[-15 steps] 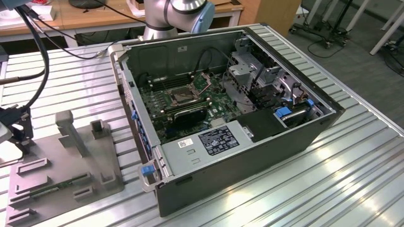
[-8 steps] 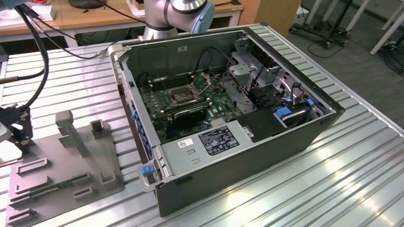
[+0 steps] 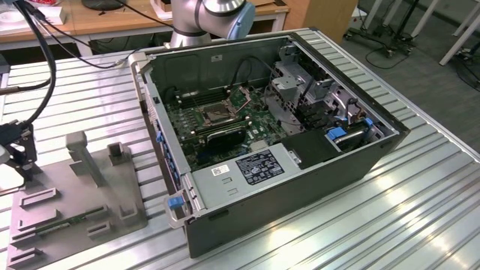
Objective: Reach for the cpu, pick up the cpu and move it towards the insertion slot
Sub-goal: 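Pick up the cpu and move it towards the insertion slot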
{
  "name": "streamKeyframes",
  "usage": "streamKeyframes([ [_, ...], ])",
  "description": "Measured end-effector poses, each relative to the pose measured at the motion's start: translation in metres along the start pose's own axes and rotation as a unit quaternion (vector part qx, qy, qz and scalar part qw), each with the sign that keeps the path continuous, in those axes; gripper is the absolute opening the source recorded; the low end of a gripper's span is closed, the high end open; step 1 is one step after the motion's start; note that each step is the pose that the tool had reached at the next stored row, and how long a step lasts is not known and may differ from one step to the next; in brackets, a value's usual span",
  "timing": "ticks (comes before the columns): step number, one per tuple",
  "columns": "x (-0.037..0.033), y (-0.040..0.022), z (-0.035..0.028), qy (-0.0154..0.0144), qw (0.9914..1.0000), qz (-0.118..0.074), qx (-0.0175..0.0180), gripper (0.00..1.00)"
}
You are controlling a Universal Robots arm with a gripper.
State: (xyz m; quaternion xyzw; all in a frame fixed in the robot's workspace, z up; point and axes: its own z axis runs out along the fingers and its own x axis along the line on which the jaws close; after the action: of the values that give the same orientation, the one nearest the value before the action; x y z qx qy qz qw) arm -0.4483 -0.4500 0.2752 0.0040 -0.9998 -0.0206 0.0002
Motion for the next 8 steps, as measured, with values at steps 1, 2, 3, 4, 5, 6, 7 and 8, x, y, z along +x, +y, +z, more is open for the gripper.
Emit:
streamKeyframes([
  [1,0.0000,0.0001,-0.0011,0.0000,1.00000,0.000,0.0000,0.55],
  [2,0.0000,0.0001,-0.0018,0.0000,1.00000,0.000,0.0000,0.55],
  [3,0.0000,0.0001,-0.0032,0.0000,1.00000,0.000,0.0000,0.55],
  [4,0.0000,0.0002,-0.0038,0.0000,1.00000,0.000,0.0000,0.55],
  [5,0.0000,0.0002,-0.0043,0.0000,1.00000,0.000,0.0000,0.55],
  [6,0.0000,0.0002,-0.0047,-0.0001,1.00000,0.000,0.0000,0.55],
  [7,0.0000,0.0002,-0.0052,0.0000,1.00000,0.000,0.0000,0.55],
  [8,0.0000,0.0002,-0.0057,0.0000,1.00000,0.000,0.0000,0.55],
])
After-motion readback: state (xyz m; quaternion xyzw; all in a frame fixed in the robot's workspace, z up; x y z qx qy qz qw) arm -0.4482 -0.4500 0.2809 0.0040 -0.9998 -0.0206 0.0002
